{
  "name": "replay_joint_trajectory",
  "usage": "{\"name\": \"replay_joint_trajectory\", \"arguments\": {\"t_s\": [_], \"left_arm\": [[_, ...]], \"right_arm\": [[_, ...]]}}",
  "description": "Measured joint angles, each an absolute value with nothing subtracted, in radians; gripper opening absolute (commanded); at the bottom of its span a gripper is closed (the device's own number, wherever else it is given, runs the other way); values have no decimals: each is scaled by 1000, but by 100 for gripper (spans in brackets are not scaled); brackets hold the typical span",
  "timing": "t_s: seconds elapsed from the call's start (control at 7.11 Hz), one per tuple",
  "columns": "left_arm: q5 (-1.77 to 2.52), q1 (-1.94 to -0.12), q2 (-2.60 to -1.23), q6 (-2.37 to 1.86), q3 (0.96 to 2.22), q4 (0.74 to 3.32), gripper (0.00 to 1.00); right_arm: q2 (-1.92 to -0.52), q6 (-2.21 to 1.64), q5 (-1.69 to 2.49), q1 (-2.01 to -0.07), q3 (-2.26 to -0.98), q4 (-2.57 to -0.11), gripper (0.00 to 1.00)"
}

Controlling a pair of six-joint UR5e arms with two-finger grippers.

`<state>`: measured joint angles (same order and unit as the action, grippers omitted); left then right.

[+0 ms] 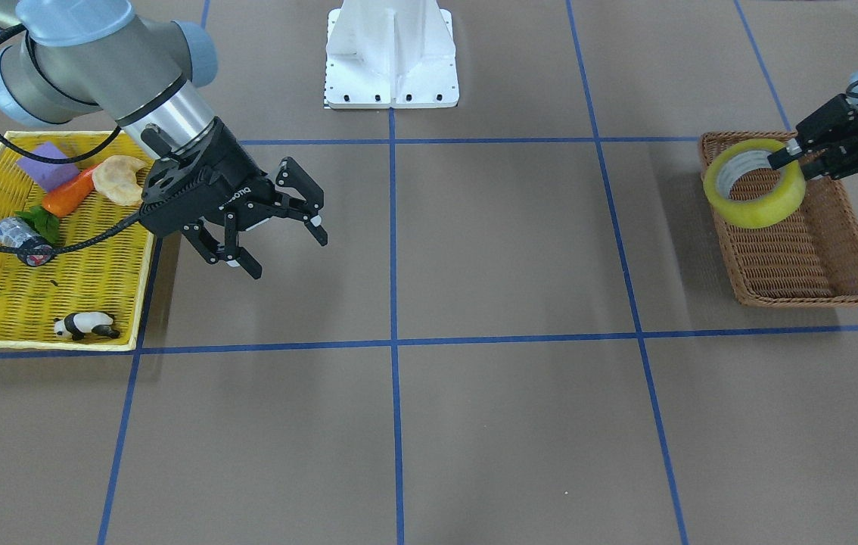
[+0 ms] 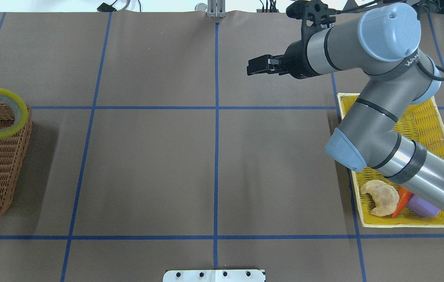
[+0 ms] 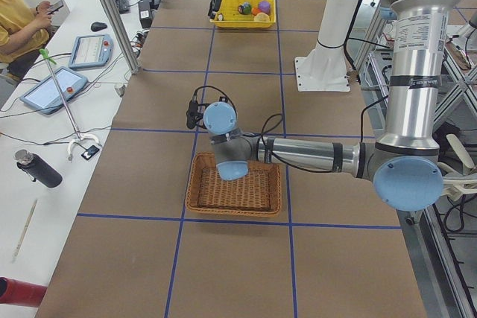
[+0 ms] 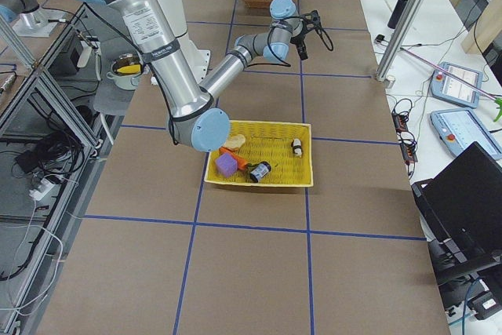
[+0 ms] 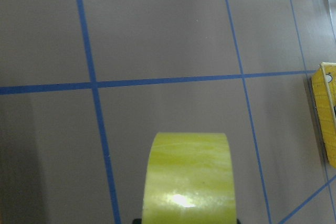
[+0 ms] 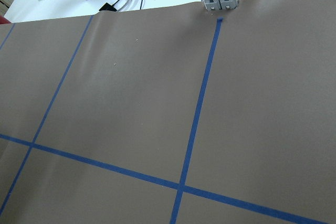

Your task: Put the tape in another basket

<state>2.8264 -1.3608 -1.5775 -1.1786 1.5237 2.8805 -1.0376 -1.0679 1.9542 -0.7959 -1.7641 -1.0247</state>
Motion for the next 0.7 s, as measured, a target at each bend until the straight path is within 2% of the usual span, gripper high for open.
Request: {"name": "replay_joint_trajectory", "arguments": {"t_s": [0.14,0.42,0.56,0.7], "left_arm": [[2874,-1398,-1574,-1178,1437,2957,0],[2900,-1422,-1574,-1178,1301,3092,40],[2899,-1422,-1579,-1178,1250,3144,98],[2895,-1421,-1583,-1177,1213,3182,99]], "right_arm": [[-1039,-1068,1954,-797,-1764,-1026,100],[-1040,-1068,1953,-799,-1764,-1027,100],[-1042,-1068,1953,-799,-1764,-1027,100],[-1045,-1068,1953,-799,-1764,-1027,100]]}}
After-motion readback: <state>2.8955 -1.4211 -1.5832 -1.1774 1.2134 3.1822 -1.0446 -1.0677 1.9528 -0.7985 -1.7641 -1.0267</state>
